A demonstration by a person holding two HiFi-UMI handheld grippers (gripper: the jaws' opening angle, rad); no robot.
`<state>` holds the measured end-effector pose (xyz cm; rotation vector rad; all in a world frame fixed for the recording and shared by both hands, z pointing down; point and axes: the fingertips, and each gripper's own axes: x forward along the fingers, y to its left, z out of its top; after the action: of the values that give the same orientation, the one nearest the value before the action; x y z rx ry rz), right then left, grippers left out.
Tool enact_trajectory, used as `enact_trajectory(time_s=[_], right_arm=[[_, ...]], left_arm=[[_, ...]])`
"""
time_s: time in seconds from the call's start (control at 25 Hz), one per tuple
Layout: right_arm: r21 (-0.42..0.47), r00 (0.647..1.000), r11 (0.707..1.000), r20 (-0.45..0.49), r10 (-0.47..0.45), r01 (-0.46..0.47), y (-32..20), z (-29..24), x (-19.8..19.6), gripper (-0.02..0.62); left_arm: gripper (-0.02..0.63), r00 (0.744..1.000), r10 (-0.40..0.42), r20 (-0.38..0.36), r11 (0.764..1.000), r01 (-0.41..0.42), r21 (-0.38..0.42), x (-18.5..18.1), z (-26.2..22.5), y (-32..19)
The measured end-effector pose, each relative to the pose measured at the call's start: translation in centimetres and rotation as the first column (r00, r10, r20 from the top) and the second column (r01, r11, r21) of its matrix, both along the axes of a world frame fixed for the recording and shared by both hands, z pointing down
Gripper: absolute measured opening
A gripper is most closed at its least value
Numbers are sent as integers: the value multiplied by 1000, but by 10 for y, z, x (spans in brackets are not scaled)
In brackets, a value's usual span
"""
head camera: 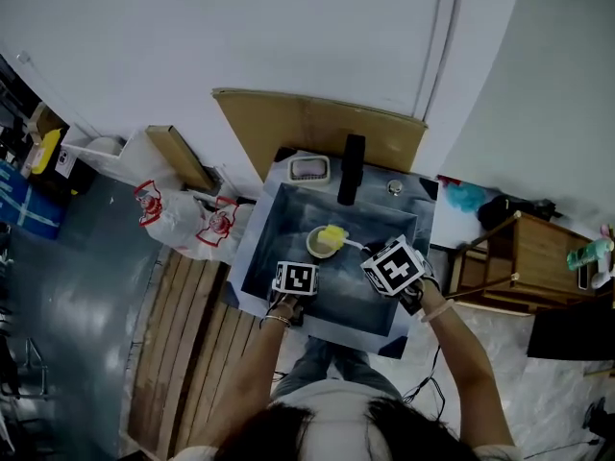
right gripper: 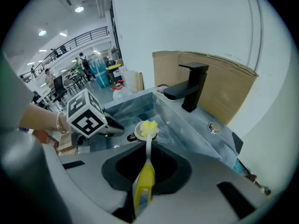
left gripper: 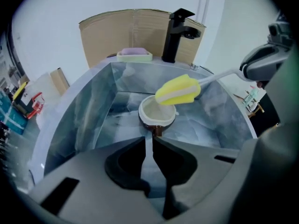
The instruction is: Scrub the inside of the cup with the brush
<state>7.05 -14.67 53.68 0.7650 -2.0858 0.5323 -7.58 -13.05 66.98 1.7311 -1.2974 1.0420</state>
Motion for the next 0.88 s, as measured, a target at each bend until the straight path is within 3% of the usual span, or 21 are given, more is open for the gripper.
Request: enact_trajectory(time_s=[0.32,0.52,0.88], right_arm=[[74,999,997,46,0,-4,12,-7,4,49],[111,997,994,77,16,-25,19,-11,10,49],[201,992,978,119,27,-51,34,-23,14,49]], left_arm=[[29,998,-63,0,992,63,109,-7,-25,3],[21,995,-98,-21,986,100,137,-2,-39,14],[9,991,-119,-61,957,131,259,-1,-80,19]])
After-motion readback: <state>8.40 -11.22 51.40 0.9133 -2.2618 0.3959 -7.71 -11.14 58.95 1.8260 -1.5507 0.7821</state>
